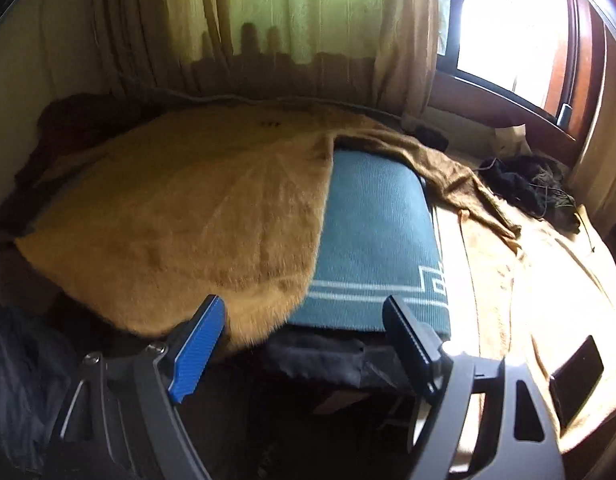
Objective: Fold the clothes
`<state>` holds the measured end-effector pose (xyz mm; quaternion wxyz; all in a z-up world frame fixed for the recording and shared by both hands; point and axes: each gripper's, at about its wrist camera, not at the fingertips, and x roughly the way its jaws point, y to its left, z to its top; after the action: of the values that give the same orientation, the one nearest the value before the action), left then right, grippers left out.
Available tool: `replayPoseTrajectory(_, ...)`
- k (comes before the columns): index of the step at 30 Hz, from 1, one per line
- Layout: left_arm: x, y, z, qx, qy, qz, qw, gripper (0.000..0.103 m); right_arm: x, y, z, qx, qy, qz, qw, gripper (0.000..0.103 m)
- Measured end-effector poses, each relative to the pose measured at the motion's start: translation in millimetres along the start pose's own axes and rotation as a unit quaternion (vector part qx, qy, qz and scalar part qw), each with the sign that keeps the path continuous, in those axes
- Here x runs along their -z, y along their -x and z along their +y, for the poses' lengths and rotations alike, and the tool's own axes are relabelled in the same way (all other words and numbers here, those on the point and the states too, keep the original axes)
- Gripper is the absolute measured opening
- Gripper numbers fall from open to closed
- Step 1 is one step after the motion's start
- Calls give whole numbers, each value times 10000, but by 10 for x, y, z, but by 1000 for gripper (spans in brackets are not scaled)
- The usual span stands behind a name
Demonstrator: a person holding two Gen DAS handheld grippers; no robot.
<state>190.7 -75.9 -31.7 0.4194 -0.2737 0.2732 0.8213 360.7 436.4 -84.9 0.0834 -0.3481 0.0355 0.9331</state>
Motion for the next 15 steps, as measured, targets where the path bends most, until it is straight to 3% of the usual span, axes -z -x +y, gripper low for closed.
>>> replayPoseTrajectory(2, -225, 29, 58, 51, 234, -460, 9987, 44, -171, 14, -39, -298, -93, -197, 9993, 84)
replayPoseTrajectory(5, -584, -124, 52, 237, 457, -951, 9941, 44, -524, -239, 250, -548, 189, -106, 9983, 84)
replayPoseTrajectory(9, -797, -646, -85, 438, 484, -741, 9951, 44, -769, -772, 725, -752, 672, 398, 9941, 84)
replayPoseTrajectory(14, -578, -1242, -145, 394, 575, 308, 9971, 44, -723, -1292, 1018, -674, 1227, 1204, 9828, 84)
replayPoseTrajectory(15, -514, -1265, -95, 471, 724, 360, 9956, 46, -681, -1348, 1009, -590, 1270, 1366, 9807, 84)
